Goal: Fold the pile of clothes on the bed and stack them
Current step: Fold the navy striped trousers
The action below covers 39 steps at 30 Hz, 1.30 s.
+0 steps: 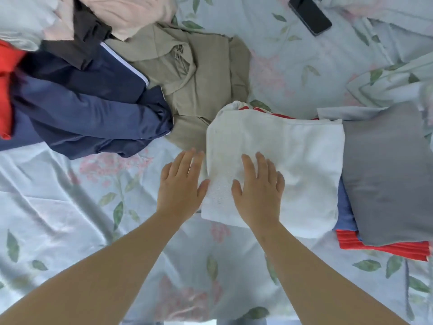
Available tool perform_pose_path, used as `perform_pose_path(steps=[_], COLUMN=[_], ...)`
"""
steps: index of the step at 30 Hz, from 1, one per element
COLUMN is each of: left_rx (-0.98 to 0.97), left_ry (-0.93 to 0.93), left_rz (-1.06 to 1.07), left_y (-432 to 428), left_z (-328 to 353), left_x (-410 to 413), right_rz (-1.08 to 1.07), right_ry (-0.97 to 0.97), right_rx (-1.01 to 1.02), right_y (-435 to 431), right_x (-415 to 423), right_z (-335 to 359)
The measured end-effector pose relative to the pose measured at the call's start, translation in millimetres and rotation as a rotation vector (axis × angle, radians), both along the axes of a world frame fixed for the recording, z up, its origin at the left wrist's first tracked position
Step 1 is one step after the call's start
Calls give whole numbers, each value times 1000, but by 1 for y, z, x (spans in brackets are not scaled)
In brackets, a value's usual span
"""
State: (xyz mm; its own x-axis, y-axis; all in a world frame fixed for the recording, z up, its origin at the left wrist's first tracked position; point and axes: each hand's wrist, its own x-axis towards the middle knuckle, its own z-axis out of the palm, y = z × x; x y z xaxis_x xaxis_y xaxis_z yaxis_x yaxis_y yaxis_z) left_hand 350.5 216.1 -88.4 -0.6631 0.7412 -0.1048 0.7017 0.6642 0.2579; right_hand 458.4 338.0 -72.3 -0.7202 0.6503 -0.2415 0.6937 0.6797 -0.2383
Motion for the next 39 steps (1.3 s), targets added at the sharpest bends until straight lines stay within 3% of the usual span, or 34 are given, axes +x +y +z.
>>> perform_pose_path(steps=[7,13,18,21,24,27,32,34,39], left_rx=[-210,-217,12,-54,-166,-116,-212,-144,268], left_ry=[-23,-17,152,100,112,143,102,15,-181], left_rz=[12,20,-18,-10,-20,-45,-114,-66,147], left_y=[-131,-193,-204,-197,-192,-186,-186,-191,-208], left_z=[-2,-17,-36,-45,-52,-45,-26,-13,50], left_x=[-113,-191,-243,-267,-282,-291,-292,-288,-276], right_rz=[-3,-31,-93,-98,-53,-2,41,22,32], right_ry=[-47,-92,25,35,-172,-229,-249,-167,102], right_rx=[-166,-205,-60,-32,-17,59,-74,-100,-212], right_y=[-109,-154,-141,-125,-113,-114,-129,-134,-143], right_x=[-108,-164,-212,-240,-253,-253,-230,-219,-203], right_z=[0,-15,-30,-35,-40,-36,-17,-4,54])
